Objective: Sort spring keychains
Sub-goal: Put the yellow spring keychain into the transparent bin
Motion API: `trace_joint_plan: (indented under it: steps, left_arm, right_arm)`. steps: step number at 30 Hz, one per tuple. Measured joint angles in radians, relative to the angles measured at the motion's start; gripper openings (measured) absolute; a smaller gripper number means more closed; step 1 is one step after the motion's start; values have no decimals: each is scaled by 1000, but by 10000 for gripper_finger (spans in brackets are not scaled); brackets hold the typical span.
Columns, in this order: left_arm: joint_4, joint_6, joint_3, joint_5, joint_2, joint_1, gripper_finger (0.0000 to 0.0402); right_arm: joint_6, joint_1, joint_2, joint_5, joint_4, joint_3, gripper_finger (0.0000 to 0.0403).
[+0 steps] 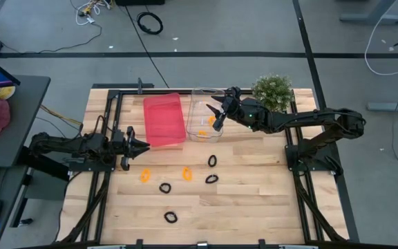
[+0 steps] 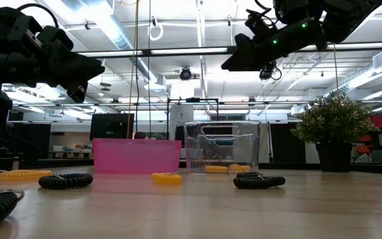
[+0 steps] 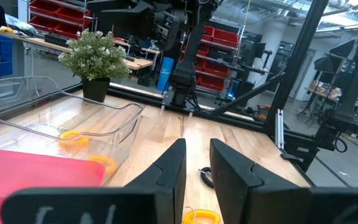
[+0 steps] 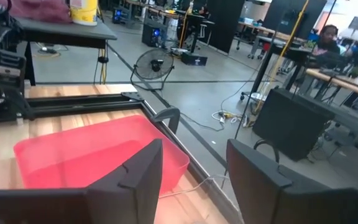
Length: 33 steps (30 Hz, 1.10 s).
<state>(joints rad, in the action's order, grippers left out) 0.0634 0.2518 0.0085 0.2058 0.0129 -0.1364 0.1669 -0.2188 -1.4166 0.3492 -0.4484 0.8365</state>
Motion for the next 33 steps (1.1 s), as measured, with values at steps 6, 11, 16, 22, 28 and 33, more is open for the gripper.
trace_joint_plan:
  steps: [6, 11, 16, 22, 28, 33]
  left_arm:
    - [0, 0, 0, 0, 0, 0, 76]
    - [0, 0, 0, 0, 0, 0, 76]
    - [0, 0, 0, 0, 0, 0, 76]
    - [0, 0, 0, 0, 0, 0, 76]
    - [0, 0, 0, 0, 0, 0, 76]
    - [0, 0, 0, 0, 0, 0, 76]
  right_arm:
    - [-87, 7, 0, -1, 0, 0, 180]
    - [-106, 11, 0, -1, 14, 0, 180]
    - [-185, 27, 14, -11, 71, 2, 180]
    - [-95, 56, 59, -265, 152, 2, 180]
    - [-108, 95, 146, -416, 131, -76, 180]
    - [-167, 119, 270, -432, -43, -290, 180]
